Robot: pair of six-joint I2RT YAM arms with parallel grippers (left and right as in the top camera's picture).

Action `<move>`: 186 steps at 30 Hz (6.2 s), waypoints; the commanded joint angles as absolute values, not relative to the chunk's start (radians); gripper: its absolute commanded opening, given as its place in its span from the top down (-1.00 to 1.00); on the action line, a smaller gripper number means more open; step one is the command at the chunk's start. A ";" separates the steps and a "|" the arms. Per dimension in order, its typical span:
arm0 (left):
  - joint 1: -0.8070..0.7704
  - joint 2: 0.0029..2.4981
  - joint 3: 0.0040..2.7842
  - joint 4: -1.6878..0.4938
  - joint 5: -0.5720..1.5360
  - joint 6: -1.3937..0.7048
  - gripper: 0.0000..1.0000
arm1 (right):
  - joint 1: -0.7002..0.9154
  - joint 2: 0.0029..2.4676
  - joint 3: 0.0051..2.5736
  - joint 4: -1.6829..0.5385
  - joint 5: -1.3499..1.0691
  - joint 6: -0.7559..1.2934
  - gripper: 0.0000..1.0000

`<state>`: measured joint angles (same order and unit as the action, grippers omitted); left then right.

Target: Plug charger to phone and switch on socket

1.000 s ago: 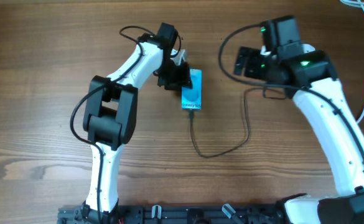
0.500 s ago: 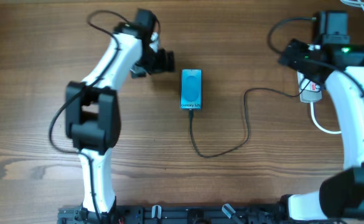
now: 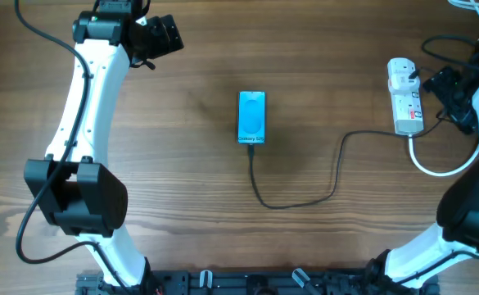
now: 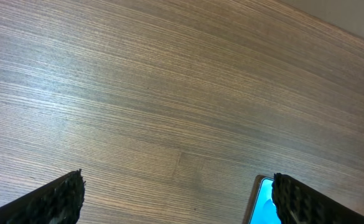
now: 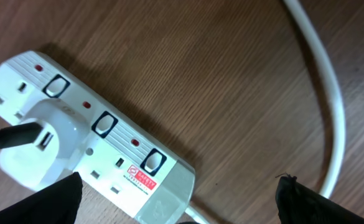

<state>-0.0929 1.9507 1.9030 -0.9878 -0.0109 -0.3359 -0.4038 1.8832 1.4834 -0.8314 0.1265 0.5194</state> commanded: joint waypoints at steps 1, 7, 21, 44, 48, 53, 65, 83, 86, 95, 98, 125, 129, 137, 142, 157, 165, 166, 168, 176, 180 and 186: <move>-0.088 1.954 1.898 -0.988 -0.028 -0.345 -1.00 | -0.405 1.906 1.482 -0.819 0.025 0.472 -1.00; -0.088 1.954 1.898 -0.988 -0.028 -0.346 -1.00 | -0.402 1.758 1.486 -0.892 -0.213 0.340 -1.00; -0.088 1.954 1.898 -0.988 -0.028 -0.346 -1.00 | -0.492 1.629 1.485 -0.917 0.165 0.524 -0.99; -0.088 1.954 1.898 -0.988 -0.028 -0.345 -1.00 | -0.550 1.777 1.483 -0.907 0.157 0.550 -0.99; -0.088 1.954 1.898 -0.988 -0.028 -0.346 -1.00 | -0.547 1.808 1.439 -0.770 0.054 0.504 -1.00; -0.088 1.954 1.898 -0.988 -0.028 -0.346 -1.00 | -0.522 1.892 1.428 -0.669 -0.070 0.460 -0.99; -0.088 1.954 1.898 -0.988 -0.028 -0.346 -1.00 | -0.467 2.046 1.426 -0.636 0.003 0.444 -1.00; -0.088 1.954 1.898 -0.988 -0.028 -0.346 -1.00 | -0.467 2.104 1.414 -0.548 -0.096 0.393 -0.99; -0.088 1.954 1.898 -0.988 -0.028 -0.345 -1.00 | -0.467 2.104 1.411 -0.569 -0.095 0.393 -0.99; -0.088 1.954 1.898 -0.988 -0.028 -0.346 -1.00 | -0.460 2.104 1.402 -0.576 -0.107 0.392 -0.99; -0.088 1.954 1.898 -0.988 -0.028 -0.345 -1.00 | -0.436 2.108 1.398 -0.570 -0.105 0.384 -0.99; -0.088 1.954 1.898 -0.988 -0.028 -0.345 -1.00 | -0.450 1.291 1.388 -1.168 0.033 0.521 -1.00; -0.088 1.954 1.898 -0.988 -0.028 -0.345 -1.00 | -0.424 1.098 1.316 -1.169 0.030 0.498 -1.00; -0.088 1.954 1.898 -0.988 -0.028 -0.345 -1.00 | -0.424 0.950 1.196 -1.168 -0.043 0.500 -1.00; -0.088 1.954 1.898 -0.988 -0.028 -0.346 -1.00 | -0.424 1.018 1.196 -1.168 -0.043 0.500 -1.00; -0.088 1.954 1.898 -0.988 -0.028 -0.346 -1.00 | -0.202 0.876 0.879 -0.673 -0.140 0.322 -1.00; -0.088 1.954 1.898 -0.988 -0.028 -0.346 -1.00 | -0.199 0.400 0.465 -0.406 -0.162 0.258 -1.00; -0.088 1.954 1.898 -0.988 -0.028 -0.346 -1.00 | -0.199 0.361 0.429 -0.376 -0.162 0.254 -1.00; -0.088 1.954 1.898 -0.988 -0.028 -0.345 -1.00 | -0.171 0.257 0.329 -0.290 -0.163 0.207 -1.00; -0.088 1.954 1.898 -0.988 -0.028 -0.346 -1.00 | -0.104 0.025 0.027 -0.008 -0.154 0.183 -1.00; -0.088 1.954 1.898 -0.988 -0.028 -0.346 -1.00 | -0.104 0.003 0.005 0.013 -0.147 0.117 -1.00; -0.088 1.954 1.898 -0.988 -0.028 -0.346 -1.00 | -0.088 0.003 0.005 0.009 -0.145 0.047 -1.00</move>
<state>-0.0929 1.9507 1.9026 -0.9882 -0.0181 -0.3359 -0.1070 0.0208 0.0078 0.0025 -0.1455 0.0998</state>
